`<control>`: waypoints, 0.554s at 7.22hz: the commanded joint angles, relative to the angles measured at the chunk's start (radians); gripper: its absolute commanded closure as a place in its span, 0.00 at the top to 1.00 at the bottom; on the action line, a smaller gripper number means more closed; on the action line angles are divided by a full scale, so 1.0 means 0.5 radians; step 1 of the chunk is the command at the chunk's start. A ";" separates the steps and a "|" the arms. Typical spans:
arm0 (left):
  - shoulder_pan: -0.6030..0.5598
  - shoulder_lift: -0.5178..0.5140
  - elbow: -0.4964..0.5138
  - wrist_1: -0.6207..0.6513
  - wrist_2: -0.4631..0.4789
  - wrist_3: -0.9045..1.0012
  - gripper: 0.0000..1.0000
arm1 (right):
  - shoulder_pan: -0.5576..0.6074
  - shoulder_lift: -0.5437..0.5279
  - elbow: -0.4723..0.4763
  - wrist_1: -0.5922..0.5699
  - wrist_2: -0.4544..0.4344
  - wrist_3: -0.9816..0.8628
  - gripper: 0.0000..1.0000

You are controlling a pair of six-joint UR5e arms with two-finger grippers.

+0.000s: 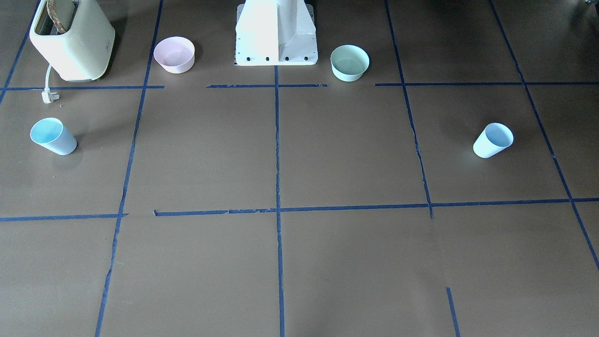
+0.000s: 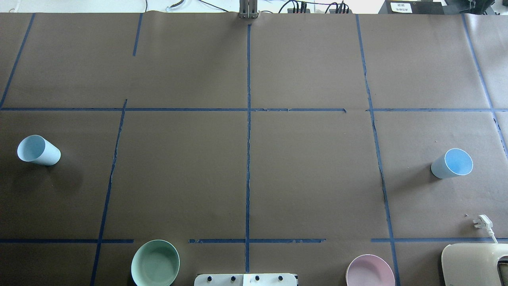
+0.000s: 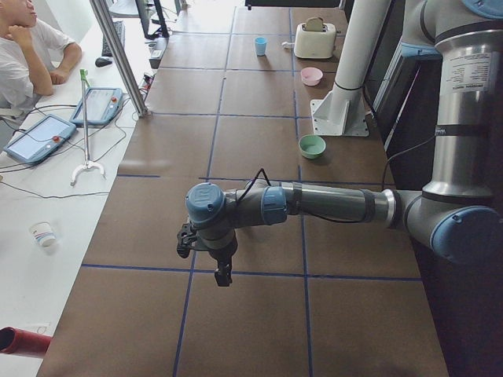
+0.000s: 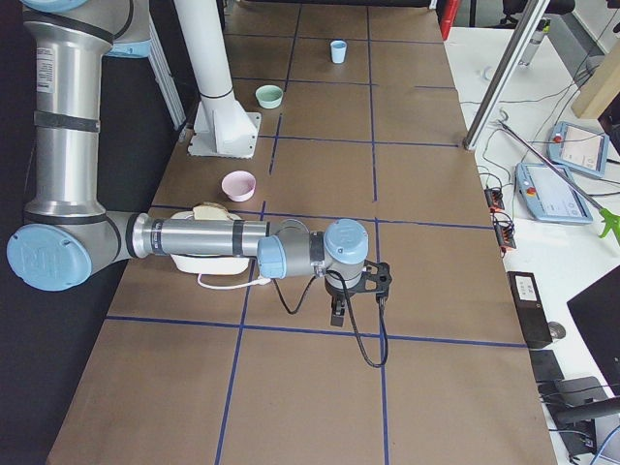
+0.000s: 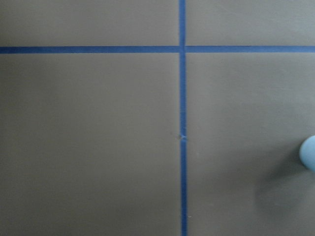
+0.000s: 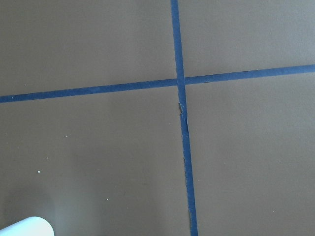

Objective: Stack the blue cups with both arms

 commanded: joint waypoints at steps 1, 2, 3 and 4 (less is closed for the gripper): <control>0.011 0.016 -0.023 -0.079 0.020 0.048 1.00 | -0.001 0.001 0.002 0.002 0.002 0.006 1.00; 0.012 0.016 -0.008 -0.086 0.014 0.055 1.00 | -0.001 -0.002 0.002 0.002 0.005 0.003 1.00; 0.015 0.007 -0.014 -0.092 0.020 0.049 1.00 | -0.001 0.004 -0.001 0.002 0.005 -0.003 1.00; 0.015 0.016 -0.123 -0.095 0.017 0.049 1.00 | -0.004 0.004 0.002 0.002 0.014 0.000 1.00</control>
